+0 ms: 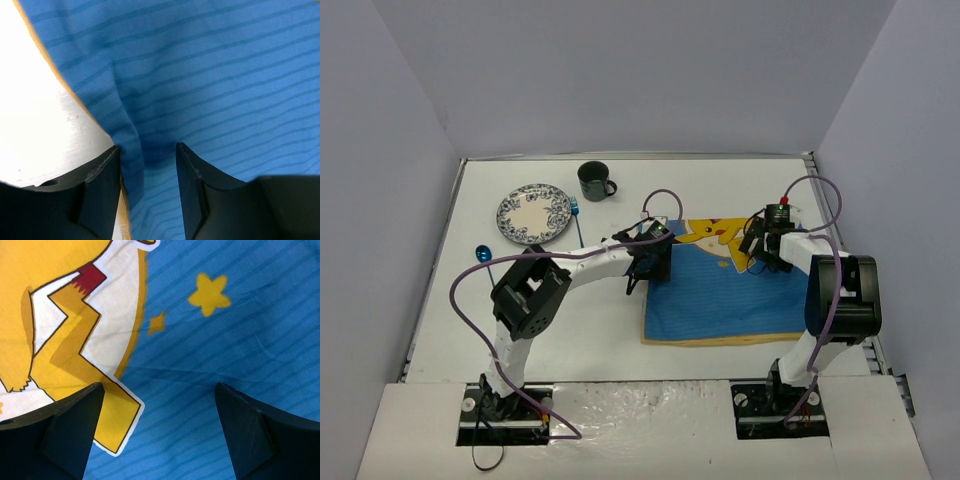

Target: Set the dinner table for one person

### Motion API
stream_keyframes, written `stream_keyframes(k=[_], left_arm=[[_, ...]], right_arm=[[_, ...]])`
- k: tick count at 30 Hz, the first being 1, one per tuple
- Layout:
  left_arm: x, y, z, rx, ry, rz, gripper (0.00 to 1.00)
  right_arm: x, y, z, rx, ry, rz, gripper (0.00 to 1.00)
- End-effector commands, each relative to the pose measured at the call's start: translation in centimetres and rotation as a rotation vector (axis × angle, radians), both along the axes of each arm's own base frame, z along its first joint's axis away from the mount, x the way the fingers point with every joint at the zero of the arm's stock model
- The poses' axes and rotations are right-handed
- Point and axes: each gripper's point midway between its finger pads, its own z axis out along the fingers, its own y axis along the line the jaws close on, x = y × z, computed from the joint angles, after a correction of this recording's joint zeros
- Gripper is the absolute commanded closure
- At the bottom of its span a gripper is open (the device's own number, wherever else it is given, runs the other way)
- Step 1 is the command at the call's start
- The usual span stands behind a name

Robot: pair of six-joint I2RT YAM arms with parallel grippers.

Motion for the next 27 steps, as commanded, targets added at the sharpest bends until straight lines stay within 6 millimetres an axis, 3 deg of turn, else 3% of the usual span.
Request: stream_keyframes(k=[1, 9, 18, 27], left_arm=[[-2.7, 0.4, -3.2, 0.047, 0.143, -0.006, 0.59], [-3.0, -0.4, -3.3, 0.003, 0.154, -0.015, 0.6], [-3.2, -0.6, -4.2, -0.005, 0.177, -0.017, 0.6], [-2.4, 0.8, -4.4, 0.034, 0.162, 0.027, 0.61]], right_arm=[[-4.0, -2.4, -2.6, -0.022, 0.164, -0.086, 0.1], [-3.3, -4.1, -2.3, -0.062, 0.164, -0.111, 0.08], [-1.8, -4.5, -2.2, -0.076, 0.164, -0.098, 0.07], [-1.7, -3.9, -2.0, -0.047, 0.159, -0.087, 0.08]])
